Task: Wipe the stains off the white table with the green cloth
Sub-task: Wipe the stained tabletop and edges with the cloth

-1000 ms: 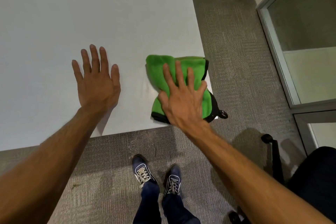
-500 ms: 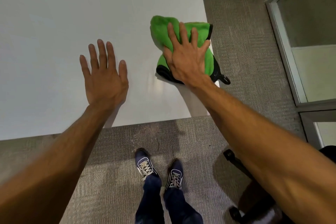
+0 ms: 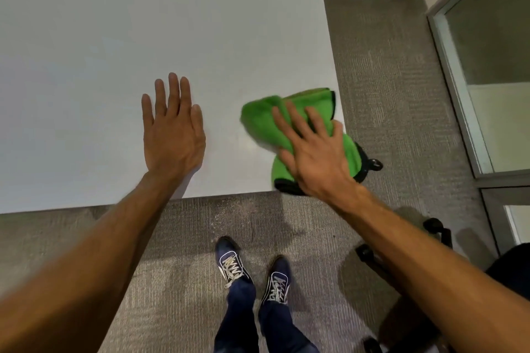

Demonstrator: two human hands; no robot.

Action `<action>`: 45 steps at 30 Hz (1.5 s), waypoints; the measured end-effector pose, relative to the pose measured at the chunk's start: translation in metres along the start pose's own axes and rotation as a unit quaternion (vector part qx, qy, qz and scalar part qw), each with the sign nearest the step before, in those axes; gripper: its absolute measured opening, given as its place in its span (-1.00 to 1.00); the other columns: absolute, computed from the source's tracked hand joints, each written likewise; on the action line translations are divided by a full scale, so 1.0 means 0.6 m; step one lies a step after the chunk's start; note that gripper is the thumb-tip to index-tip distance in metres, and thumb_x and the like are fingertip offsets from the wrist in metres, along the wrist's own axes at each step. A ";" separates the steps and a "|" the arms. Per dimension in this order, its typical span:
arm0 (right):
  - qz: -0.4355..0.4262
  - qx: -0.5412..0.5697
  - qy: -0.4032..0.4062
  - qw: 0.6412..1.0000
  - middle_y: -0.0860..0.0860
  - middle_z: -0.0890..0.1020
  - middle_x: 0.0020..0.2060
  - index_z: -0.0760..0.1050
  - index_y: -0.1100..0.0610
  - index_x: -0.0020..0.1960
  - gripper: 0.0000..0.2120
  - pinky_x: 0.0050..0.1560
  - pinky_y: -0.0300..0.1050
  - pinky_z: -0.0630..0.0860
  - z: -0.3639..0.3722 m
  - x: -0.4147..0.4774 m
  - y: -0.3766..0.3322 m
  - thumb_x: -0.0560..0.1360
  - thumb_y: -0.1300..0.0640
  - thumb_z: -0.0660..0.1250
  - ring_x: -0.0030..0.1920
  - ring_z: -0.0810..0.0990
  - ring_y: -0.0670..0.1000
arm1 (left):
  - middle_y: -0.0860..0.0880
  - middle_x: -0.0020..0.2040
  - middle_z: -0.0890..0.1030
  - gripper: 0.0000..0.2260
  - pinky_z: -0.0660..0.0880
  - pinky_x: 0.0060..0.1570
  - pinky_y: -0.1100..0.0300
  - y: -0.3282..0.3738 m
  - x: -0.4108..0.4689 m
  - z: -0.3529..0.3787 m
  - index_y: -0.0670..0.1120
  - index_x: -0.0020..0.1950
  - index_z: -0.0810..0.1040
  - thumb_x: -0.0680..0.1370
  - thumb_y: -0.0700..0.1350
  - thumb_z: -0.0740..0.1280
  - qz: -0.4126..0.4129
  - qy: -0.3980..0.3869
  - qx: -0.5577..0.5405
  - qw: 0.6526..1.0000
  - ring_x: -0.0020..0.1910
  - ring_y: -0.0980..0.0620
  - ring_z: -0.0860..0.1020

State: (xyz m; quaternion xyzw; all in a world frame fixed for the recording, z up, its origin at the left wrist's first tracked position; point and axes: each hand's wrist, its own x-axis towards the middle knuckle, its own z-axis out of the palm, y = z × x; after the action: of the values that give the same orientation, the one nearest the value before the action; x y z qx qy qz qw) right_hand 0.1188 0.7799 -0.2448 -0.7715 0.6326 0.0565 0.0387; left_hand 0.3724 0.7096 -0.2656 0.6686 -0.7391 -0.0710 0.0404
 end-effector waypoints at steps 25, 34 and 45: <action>0.095 0.037 0.039 0.994 -0.01 0.25 0.60 0.21 -0.11 0.58 -0.49 0.31 0.34 0.26 -0.026 0.159 0.010 0.65 -0.16 0.08 0.52 0.24 0.21 | -0.09 0.70 -0.11 -0.45 -0.13 0.62 -0.22 -0.004 -0.003 0.010 0.01 0.70 -0.13 0.73 0.14 -0.16 -0.037 0.019 0.002 0.999 0.69 -0.12 -0.14; -0.035 0.034 0.055 0.997 -0.03 0.22 0.61 0.21 -0.10 0.59 -0.38 0.25 0.22 0.30 -0.010 0.081 -0.101 0.56 -0.14 0.22 0.49 0.31 0.20 | -0.10 0.70 -0.03 -0.49 -0.10 0.63 -0.21 -0.007 -0.004 0.006 -0.04 0.70 -0.05 0.74 0.03 -0.18 -0.024 0.021 -0.011 0.999 0.69 -0.13 -0.08; 0.052 0.023 0.054 0.997 -0.04 0.29 0.58 0.27 -0.10 0.56 -0.49 0.26 0.26 0.29 -0.030 0.150 0.022 0.62 -0.07 0.21 0.49 0.29 0.20 | -0.09 0.70 -0.03 -0.49 -0.11 0.63 -0.20 -0.005 -0.002 0.013 -0.03 0.70 -0.05 0.74 0.03 -0.17 -0.036 0.033 -0.015 0.999 0.69 -0.12 -0.09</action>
State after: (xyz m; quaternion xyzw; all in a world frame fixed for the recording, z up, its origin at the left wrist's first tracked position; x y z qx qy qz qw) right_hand 0.1239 0.6876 -0.2391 -0.7381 0.6745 0.0023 0.0189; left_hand 0.3740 0.7107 -0.2739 0.6957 -0.7120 -0.0615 0.0720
